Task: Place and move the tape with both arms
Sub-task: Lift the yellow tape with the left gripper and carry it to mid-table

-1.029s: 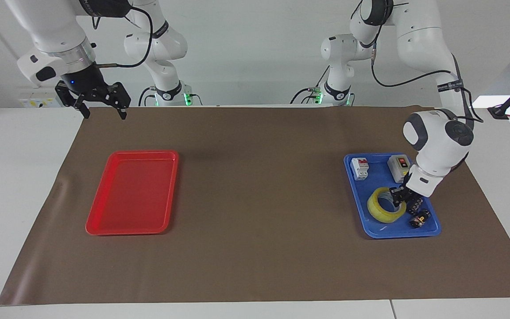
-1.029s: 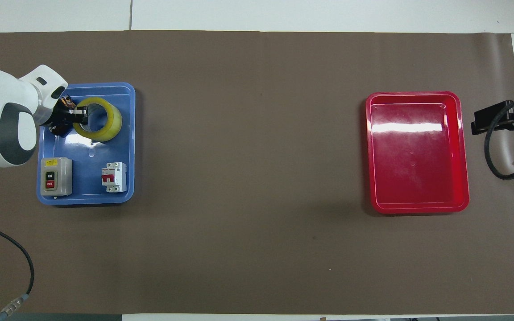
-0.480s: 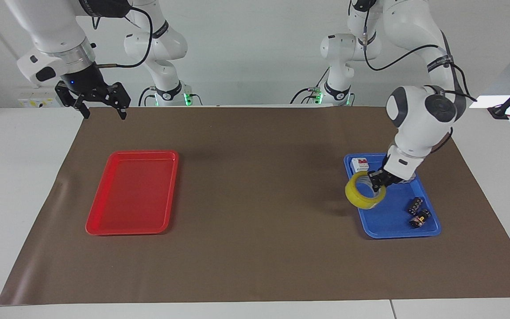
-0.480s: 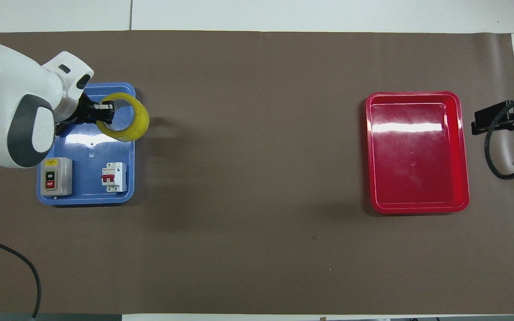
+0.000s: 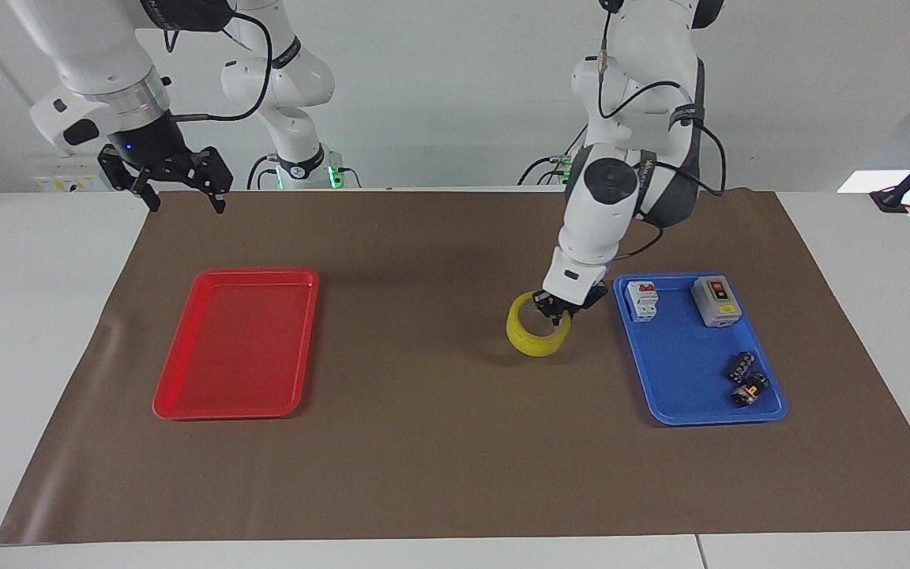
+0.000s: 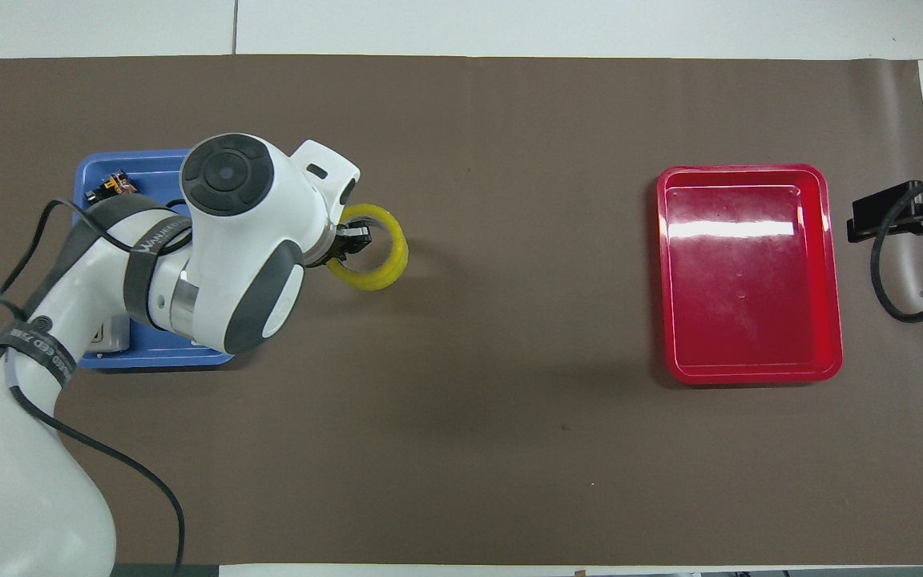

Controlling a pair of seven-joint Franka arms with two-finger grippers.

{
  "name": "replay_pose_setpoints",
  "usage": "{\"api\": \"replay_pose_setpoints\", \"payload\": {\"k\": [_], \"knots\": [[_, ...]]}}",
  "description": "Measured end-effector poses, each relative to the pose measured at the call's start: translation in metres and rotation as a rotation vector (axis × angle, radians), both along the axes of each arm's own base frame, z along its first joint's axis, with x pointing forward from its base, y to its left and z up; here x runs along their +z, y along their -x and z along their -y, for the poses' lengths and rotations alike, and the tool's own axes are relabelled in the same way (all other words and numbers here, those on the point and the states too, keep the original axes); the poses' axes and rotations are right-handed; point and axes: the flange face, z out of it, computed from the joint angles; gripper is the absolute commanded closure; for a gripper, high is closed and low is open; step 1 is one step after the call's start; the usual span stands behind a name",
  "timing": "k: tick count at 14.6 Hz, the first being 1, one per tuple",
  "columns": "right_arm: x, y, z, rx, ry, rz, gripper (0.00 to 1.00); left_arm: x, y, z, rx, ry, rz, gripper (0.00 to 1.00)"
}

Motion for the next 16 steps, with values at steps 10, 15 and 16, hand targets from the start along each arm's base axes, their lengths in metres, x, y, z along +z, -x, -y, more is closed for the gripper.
{"api": "replay_pose_setpoints", "payload": {"k": [10, 15, 16], "knots": [[-0.001, 0.000, 0.002, -0.003, 0.000, -0.002, 0.00, -0.069, 0.054, 0.109, -0.015, -0.027, 0.045, 1.00], [-0.001, 0.000, 0.002, -0.004, 0.000, -0.003, 0.00, -0.075, 0.056, 0.111, -0.019, -0.032, 0.040, 0.00], [-0.001, 0.000, 0.002, -0.004, 0.000, -0.003, 0.00, -0.075, 0.055, 0.111, -0.017, -0.032, 0.040, 0.00]]}}
